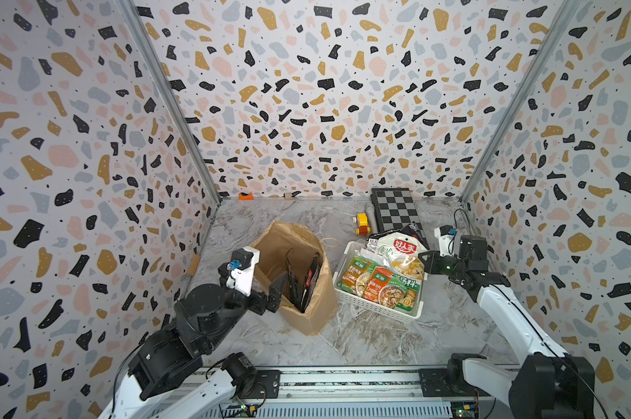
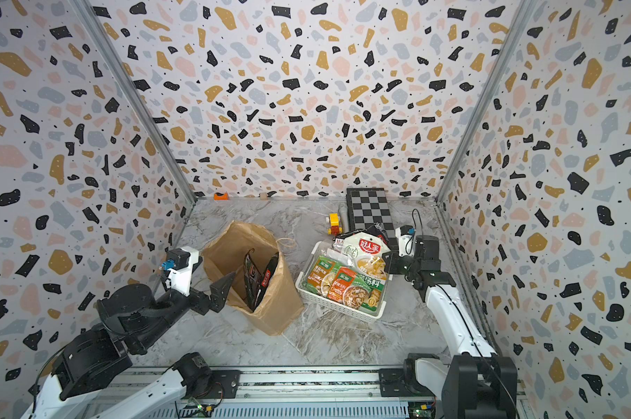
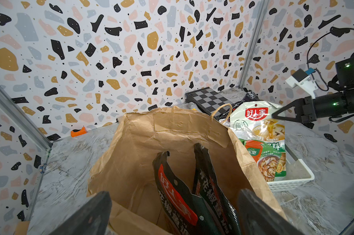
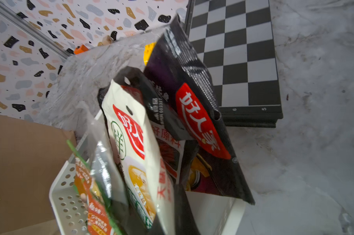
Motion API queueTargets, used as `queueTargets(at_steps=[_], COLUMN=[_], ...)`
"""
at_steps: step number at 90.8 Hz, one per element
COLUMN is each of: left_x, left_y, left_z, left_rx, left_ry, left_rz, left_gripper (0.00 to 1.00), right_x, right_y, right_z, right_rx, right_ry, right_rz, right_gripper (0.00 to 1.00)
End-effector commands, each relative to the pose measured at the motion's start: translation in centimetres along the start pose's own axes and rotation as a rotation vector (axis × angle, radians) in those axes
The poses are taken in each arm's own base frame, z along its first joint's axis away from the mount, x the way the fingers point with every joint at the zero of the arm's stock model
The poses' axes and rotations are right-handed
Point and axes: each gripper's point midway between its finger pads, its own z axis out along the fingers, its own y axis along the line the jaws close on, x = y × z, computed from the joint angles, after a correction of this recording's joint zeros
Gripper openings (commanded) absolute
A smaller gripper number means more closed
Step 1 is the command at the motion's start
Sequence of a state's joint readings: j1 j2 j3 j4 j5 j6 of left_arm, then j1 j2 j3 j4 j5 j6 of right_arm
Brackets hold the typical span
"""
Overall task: Place the condiment packets inside the bag
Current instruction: Pick up the condiment packet from the storage box.
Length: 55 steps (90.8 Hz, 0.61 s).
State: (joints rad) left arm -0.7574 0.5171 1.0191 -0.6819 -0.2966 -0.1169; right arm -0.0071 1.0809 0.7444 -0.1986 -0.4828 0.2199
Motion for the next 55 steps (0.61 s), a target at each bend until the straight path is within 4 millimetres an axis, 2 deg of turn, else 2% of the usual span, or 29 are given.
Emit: queueTargets(at_steps=[1,17,32,41,55], left_x=[-2.1,-5.1,-9.1,-10.6,-10.6], left_y=[-0.6,-3.6,-8.9,-12.2,-15.4], left_z=[0.1,1.1,2.6,4.6,9.7], left_rx=[0.030,0.172,0.412,0.553,0.649], left_ry=[-0.044,-0.133,-0.237,-0.244,-0.168], left_rz=[-0.007,0.036,0.127,0.205,0.294], left_gripper=[1.00,1.00,1.00,1.00,1.00], right_x=[-4.6,-8.0,-9.1,-9.5,-9.2], right_y=[3.1,7.3,11.2,13.7,17.6], right_z=[-3.5,-8.4,-12.2,-14.4,-17.9], right_rx=[-0.051,-0.121,-0.219,-0.297,-0.439], right_ry=[-0.143,-0.278,-0.335,-0.380,-0.444], right_rz=[-0.112,-0.289,-0.433,-0.480,-0.574], right_gripper=[0.00,0.00,0.00,0.00,0.00])
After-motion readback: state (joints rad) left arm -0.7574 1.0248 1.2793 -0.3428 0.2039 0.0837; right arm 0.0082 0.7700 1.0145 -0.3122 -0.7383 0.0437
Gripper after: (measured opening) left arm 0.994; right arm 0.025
